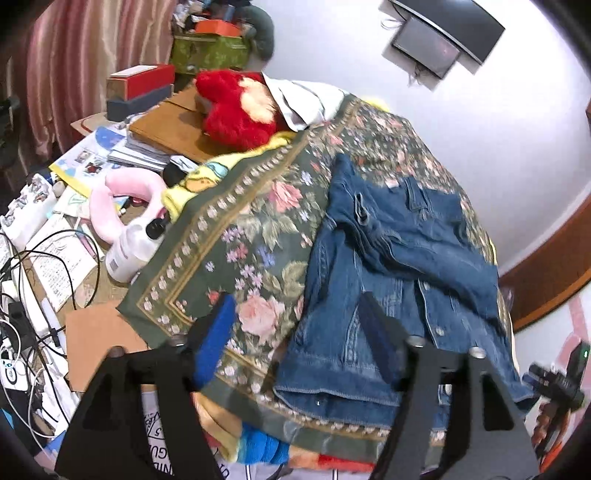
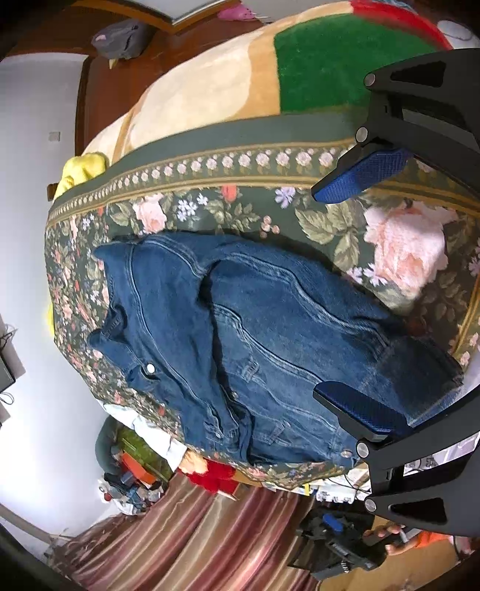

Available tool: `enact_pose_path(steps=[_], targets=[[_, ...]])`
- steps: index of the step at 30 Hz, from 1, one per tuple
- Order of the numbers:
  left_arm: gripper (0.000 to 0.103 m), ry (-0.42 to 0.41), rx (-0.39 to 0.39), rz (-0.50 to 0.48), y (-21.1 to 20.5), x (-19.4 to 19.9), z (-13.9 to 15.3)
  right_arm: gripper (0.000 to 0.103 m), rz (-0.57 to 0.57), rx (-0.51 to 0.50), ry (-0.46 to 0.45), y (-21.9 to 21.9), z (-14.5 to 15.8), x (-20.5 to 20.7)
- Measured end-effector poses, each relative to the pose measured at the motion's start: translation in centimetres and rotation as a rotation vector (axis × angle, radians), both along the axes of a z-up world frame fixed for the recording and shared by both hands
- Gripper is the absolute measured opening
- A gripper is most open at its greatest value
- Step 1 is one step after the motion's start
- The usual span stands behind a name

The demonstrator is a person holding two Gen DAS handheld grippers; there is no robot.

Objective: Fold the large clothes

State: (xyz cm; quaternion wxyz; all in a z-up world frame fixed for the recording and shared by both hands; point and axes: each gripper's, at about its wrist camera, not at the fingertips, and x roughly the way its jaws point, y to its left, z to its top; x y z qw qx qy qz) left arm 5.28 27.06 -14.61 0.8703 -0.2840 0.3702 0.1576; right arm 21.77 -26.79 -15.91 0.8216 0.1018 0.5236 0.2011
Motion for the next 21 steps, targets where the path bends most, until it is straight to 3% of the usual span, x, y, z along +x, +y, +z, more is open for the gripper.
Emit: enact_pose_path(steps=[4, 7, 11, 15, 18, 19, 20, 21], targets=[[0.070, 0.063, -0.045, -0.049, 0.0, 2.0, -2.3, 0.095, 0.024, 0.014, 0.031, 0.7, -0.7, -0.4], [0.071, 0.136, -0.118, -0.106, -0.5, 4.1, -6.1, 0.090, 0.046, 0.048, 0.079, 1.3, -1.7, -0.9], [0.071, 0.252, -0.243, -0.118, -0.8, 6.3, -11.9, 0.087, 0.052, 0.013, 0.042, 1.9, -1.8, -1.6], [0.071, 0.266, -0.355, -0.142, -1.3, 7.1, -15.1, 0.073, 0.077, 0.043, 0.051, 2.5, -1.9, -1.2], [0.070, 0.255, -0.329, -0.146, -2.0, 7.3, -15.3, 0.064, 0.090, 0.022, 0.041, 3.4, -2.3, -0.8], [0.068, 0.255, -0.319, -0.155, -2.3, 7.4, -15.2, 0.061, 0.096, 0.020, 0.031, 3.7, -2.3, -0.8], [0.053, 0.249, -0.330, -0.172, -2.6, 7.5, -15.1, 0.055, 0.096, 0.024, 0.023, 3.9, -2.3, -0.8], [0.050, 0.251, -0.348, -0.188, -2.8, 7.8, -15.2, 0.051, 0.087, 0.037, 0.022, 4.1, -2.4, -0.7]])
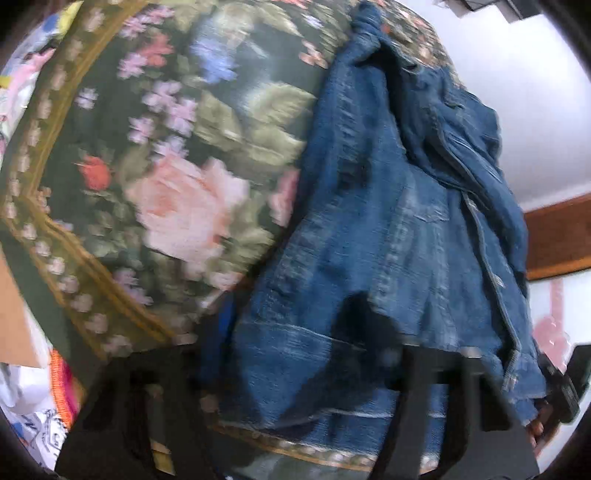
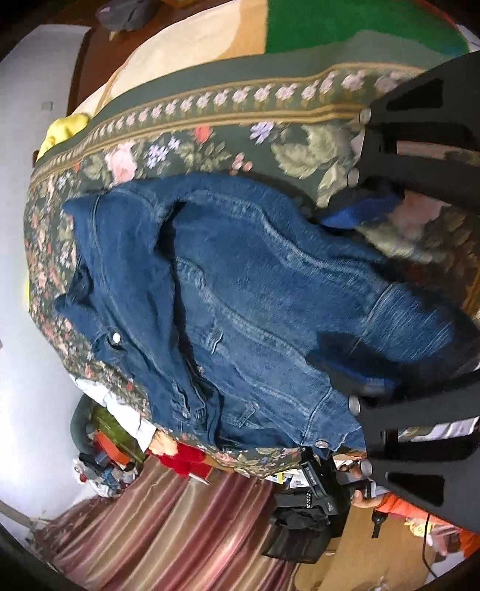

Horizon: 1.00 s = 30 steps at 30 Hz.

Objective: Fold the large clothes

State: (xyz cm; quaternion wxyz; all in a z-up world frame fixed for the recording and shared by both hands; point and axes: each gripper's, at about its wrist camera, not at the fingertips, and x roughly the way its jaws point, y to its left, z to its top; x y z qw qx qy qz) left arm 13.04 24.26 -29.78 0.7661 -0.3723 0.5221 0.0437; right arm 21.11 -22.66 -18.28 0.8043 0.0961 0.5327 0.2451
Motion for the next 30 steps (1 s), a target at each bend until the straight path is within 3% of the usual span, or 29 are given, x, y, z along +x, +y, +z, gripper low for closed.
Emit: enact_pose_path(steps=[2, 5, 7, 9, 14, 20, 26, 30], targets=[[0.030, -0.002, 0.018, -0.017, -0.7, 0.0, 0.5, 0.039, -0.006, 0.018, 0.002, 0.3, 0.0, 0.4], [0.023, -0.029, 0.059, -0.045, -1.5, 0.2, 2.3, 0.026, -0.007, 0.049, 0.010, 0.7, 0.2, 1.0], [0.022, -0.058, 0.079, -0.058, -1.9, 0.6, 3.8, 0.021, -0.008, 0.061, -0.006, 0.9, 0.6, 1.3], [0.021, -0.125, 0.072, -0.074, -2.2, 1.1, 6.4, 0.020, -0.002, 0.081, -0.046, 1.3, 1.6, 1.8], [0.019, -0.296, 0.143, -0.101, -3.0, 3.7, 13.6, 0.018, 0.013, 0.100, -0.159, 2.7, 4.4, 3.1], [0.019, -0.411, 0.183, -0.080, -2.0, 7.9, 18.9, 0.016, 0.001, 0.117, -0.220, 3.5, 6.8, 6.5], [0.018, -0.395, 0.155, 0.000, 1.0, 13.4, 19.7, 0.016, -0.063, 0.107, -0.287, 3.9, 9.1, 13.2], [0.017, -0.363, 0.163, 0.095, 3.8, 18.2, 18.9, 0.016, -0.123, 0.046, -0.294, 4.6, 8.5, 19.1]])
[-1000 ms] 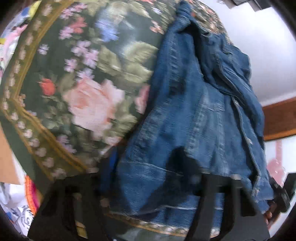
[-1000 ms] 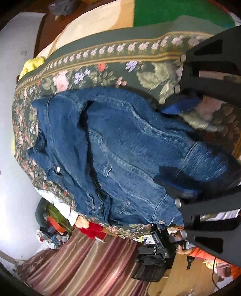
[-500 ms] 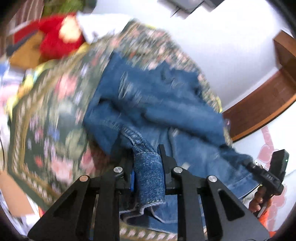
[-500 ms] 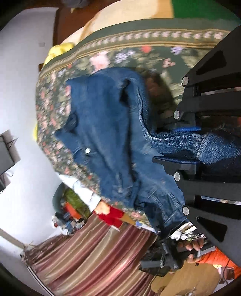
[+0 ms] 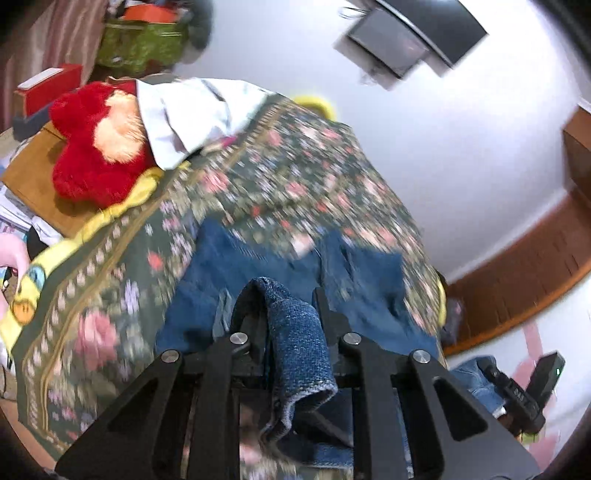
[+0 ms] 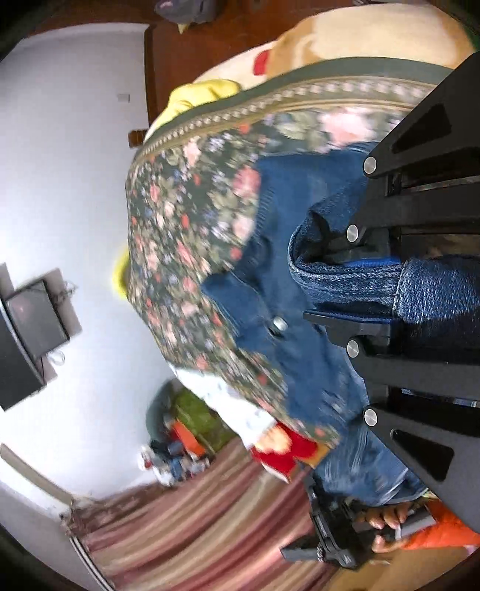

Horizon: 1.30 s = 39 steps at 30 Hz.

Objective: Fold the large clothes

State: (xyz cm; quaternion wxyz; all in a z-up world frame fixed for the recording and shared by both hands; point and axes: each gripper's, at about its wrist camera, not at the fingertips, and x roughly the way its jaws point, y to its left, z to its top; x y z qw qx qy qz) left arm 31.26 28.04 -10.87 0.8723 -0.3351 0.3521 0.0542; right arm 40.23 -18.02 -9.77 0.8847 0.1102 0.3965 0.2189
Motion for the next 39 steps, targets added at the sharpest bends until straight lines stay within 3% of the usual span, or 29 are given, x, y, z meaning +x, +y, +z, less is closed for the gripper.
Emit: enact_pose_path(steps=[5, 10, 14, 17, 20, 25, 27, 29, 31, 33, 35, 37, 39], targets=[[0.017, 0.064, -0.044, 0.075, 3.3, 5.4, -3.7, 0.016, -0.041, -0.070, 0.046, 1.0, -3.2, 7.4], [0.017, 0.195, -0.006, 0.079, 3.9, 10.3, -8.7, 0.016, -0.018, -0.107, 0.152, 2.2, -7.2, 12.7], [0.017, 0.266, -0.011, 0.077, 4.5, 12.6, -12.5, 0.016, 0.019, -0.120, 0.208, 2.5, -9.4, 14.9], [0.021, 0.284, 0.057, 0.038, 3.8, 13.1, -13.8, 0.016, 0.065, -0.121, 0.260, 2.3, -10.6, 15.6], [0.023, 0.297, 0.149, -0.025, 2.8, 13.1, -13.3, 0.016, 0.108, -0.094, 0.304, 1.4, -10.9, 15.6], [0.025, 0.319, 0.160, -0.070, 2.8, 12.8, -12.9, 0.017, 0.092, -0.043, 0.367, -1.3, -9.5, 15.2], [0.026, 0.323, 0.137, -0.057, 3.0, 12.3, -12.9, 0.024, 0.058, -0.074, 0.342, -2.4, -7.9, 14.9], [0.027, 0.336, 0.144, -0.050, 2.9, 11.7, -12.3, 0.024, -0.045, -0.182, 0.300, -3.8, -6.3, 14.3], [0.032, 0.336, 0.158, -0.045, 2.6, 11.1, -11.2, 0.024, -0.059, -0.237, 0.265, -4.6, -5.2, 13.5], [0.057, 0.319, 0.241, -0.008, 2.2, 10.0, -8.8, 0.024, -0.018, -0.242, 0.245, -5.2, -4.0, 11.8], [0.074, 0.269, 0.344, 0.036, 1.8, 8.9, -6.3, 0.024, 0.005, -0.266, 0.216, -5.3, -3.3, 10.3], [0.080, 0.216, 0.425, 0.074, 1.6, 7.3, -3.6, 0.024, 0.037, -0.310, 0.170, -4.9, -2.7, 8.5], [0.080, 0.203, 0.444, 0.065, 1.4, 6.2, -2.3, 0.024, 0.074, -0.332, 0.132, -4.1, -2.3, 6.5]])
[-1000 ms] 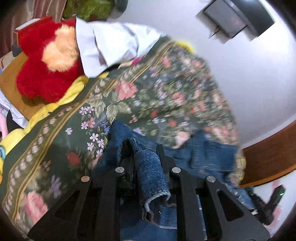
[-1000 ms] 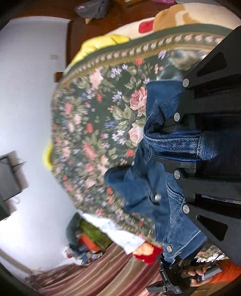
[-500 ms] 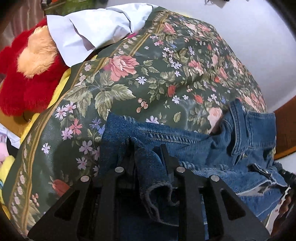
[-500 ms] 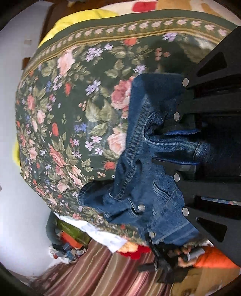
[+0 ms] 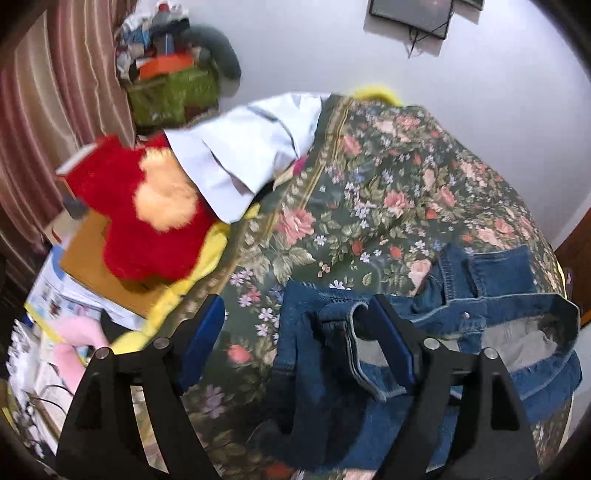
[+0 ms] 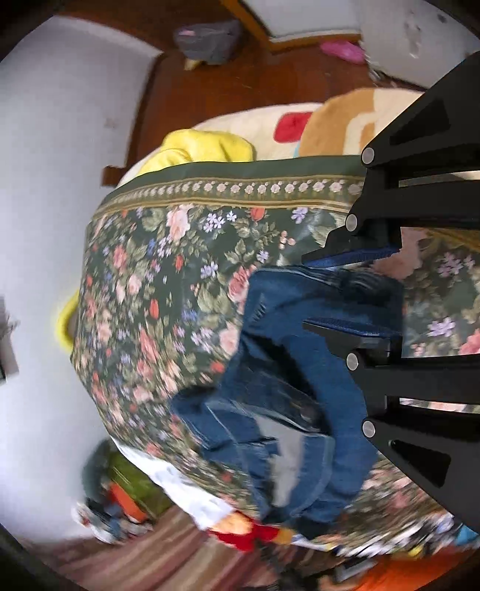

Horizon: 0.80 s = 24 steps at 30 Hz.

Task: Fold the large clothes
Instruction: 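Fold the hem up over the jacket body with both grippers, then release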

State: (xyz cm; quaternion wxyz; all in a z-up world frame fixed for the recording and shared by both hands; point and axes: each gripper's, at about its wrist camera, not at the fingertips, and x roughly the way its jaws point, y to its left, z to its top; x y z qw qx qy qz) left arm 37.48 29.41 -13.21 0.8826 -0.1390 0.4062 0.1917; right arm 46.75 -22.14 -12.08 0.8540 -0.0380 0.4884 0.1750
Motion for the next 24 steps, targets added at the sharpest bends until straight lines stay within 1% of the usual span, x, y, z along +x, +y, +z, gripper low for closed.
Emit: enact_pose_path(steps=[3, 6, 9, 10, 13, 15, 17, 19, 21, 22, 24], targets=[[0.080, 0.030, 0.024, -0.067, -1.4, -1.1, 0.4, 0.024, 0.059, 0.009, 0.001, 1.4, -0.1, -2.0], [0.080, 0.084, 0.076, -0.146, -3.7, -2.0, -0.6, 0.024, 0.106, -0.007, 0.002, 3.1, -0.8, -3.3], [0.080, 0.127, 0.101, -0.220, -6.0, -2.8, -2.5, 0.024, 0.149, -0.010, 0.008, 4.9, -1.8, -4.1], [0.080, 0.136, 0.099, -0.235, -6.6, -2.9, -3.1, 0.024, 0.157, -0.008, 0.005, 5.3, -2.0, -4.3], [0.080, 0.176, 0.087, -0.279, -8.6, -2.3, -5.2, 0.024, 0.197, -0.019, -0.043, 7.0, -2.9, -5.2], [0.080, 0.204, 0.081, -0.308, -9.8, -1.5, -6.6, 0.024, 0.224, -0.044, -0.031, 8.1, -3.8, -5.1], [0.080, 0.223, 0.075, -0.329, -10.7, -0.5, -7.7, 0.024, 0.249, -0.061, -0.001, 9.2, -4.9, -4.7], [0.081, 0.213, 0.102, -0.328, -11.5, 0.7, -8.4, 0.024, 0.258, -0.106, -0.045, 10.3, -5.7, -4.5], [0.081, 0.209, 0.104, -0.327, -11.7, 1.8, -8.8, 0.024, 0.281, -0.119, -0.086, 11.2, -5.9, -4.2], [0.081, 0.213, 0.108, -0.319, -11.8, 2.5, -9.1, 0.024, 0.296, -0.118, -0.082, 11.6, -6.1, -3.7], [0.081, 0.235, 0.152, -0.286, -11.5, 4.3, -9.8, 0.024, 0.298, -0.116, -0.069, 12.2, -6.5, -2.6]])
